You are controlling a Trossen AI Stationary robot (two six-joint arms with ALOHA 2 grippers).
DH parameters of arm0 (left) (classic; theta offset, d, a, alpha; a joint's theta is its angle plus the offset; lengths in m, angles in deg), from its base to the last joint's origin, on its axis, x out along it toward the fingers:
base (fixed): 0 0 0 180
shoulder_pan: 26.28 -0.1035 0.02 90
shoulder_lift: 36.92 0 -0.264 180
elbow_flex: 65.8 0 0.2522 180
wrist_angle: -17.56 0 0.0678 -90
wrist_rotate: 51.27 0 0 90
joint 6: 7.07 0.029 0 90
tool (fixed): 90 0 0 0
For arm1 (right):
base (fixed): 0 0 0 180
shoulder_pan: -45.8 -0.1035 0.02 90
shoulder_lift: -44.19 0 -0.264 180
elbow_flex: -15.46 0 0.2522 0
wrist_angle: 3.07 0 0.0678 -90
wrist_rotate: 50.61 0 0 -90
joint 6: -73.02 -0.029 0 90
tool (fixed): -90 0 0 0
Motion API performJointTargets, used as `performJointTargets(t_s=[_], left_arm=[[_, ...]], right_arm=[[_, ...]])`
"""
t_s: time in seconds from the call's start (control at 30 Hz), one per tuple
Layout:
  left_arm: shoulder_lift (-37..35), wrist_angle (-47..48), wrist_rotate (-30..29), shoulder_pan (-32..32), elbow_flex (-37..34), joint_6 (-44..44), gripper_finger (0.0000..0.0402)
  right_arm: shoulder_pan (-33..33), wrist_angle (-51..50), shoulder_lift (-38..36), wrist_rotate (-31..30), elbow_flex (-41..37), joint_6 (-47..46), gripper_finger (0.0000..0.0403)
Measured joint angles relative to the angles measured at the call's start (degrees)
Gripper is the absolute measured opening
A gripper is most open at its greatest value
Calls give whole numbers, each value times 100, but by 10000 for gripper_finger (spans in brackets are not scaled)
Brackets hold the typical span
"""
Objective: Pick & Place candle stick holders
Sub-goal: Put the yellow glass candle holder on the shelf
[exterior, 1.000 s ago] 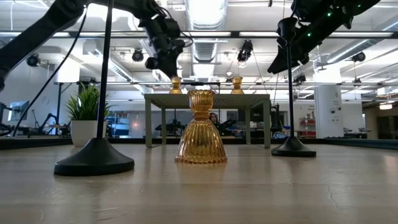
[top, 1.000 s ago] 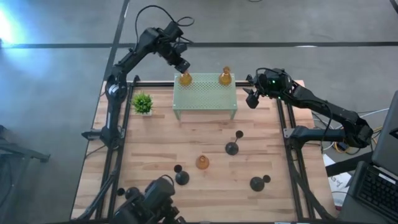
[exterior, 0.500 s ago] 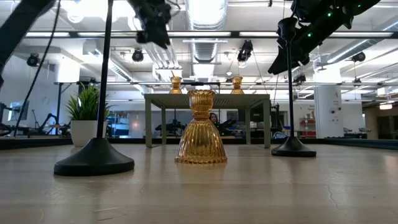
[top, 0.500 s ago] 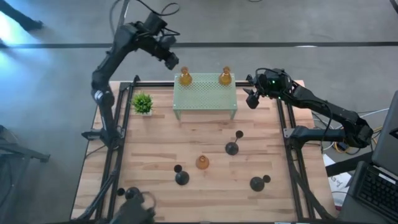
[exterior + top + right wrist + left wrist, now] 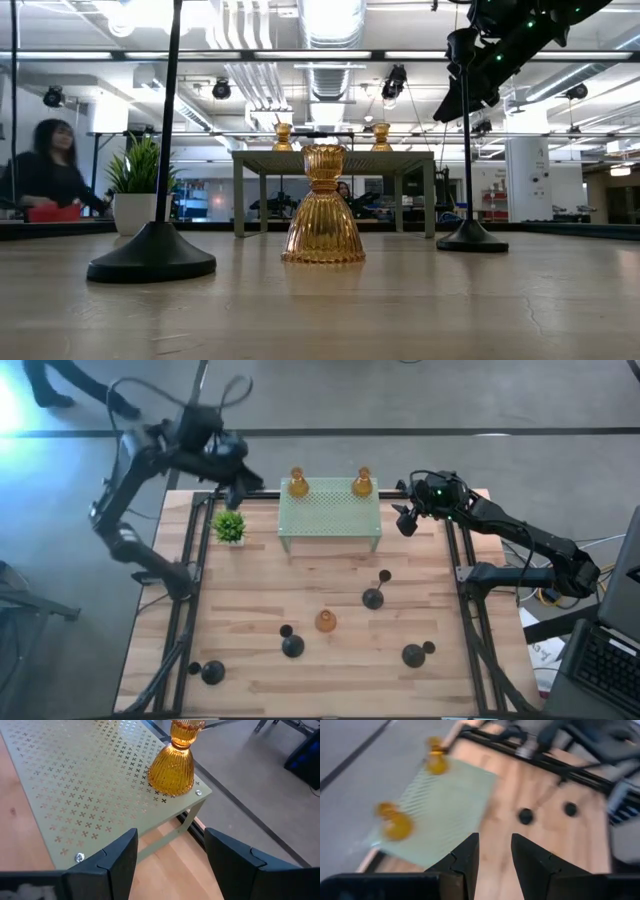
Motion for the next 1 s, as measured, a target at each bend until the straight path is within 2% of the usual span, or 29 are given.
performJointTargets(t_s=[0.17, 0.27, 0.33, 0.47, 0.67, 1.0], left_arm=[[-559, -1039, -586, 1345, -1397, 64, 117], [-801, -1440, -1160, 1922, -2303, 337, 117], [-939, -1857, -1322, 2181, -2956, 415, 117], [-1129, -2990, -1249, 2451, -4363, 559, 117], [-1403, -4524, -1074, 2489, -6182, 566, 117], [-1510, -7215, 3, 2547, -8239, 842, 117]], right_arm=[[0, -4, 0, 0, 0, -96, 219], [0, -48, 0, 2, 0, -109, 219], [0, -70, 0, 2, 0, -104, 219], [0, -70, 0, 2, 0, -54, 219], [0, -70, 0, 2, 0, -20, 219], [0, -18, 0, 0, 0, 2, 219]])
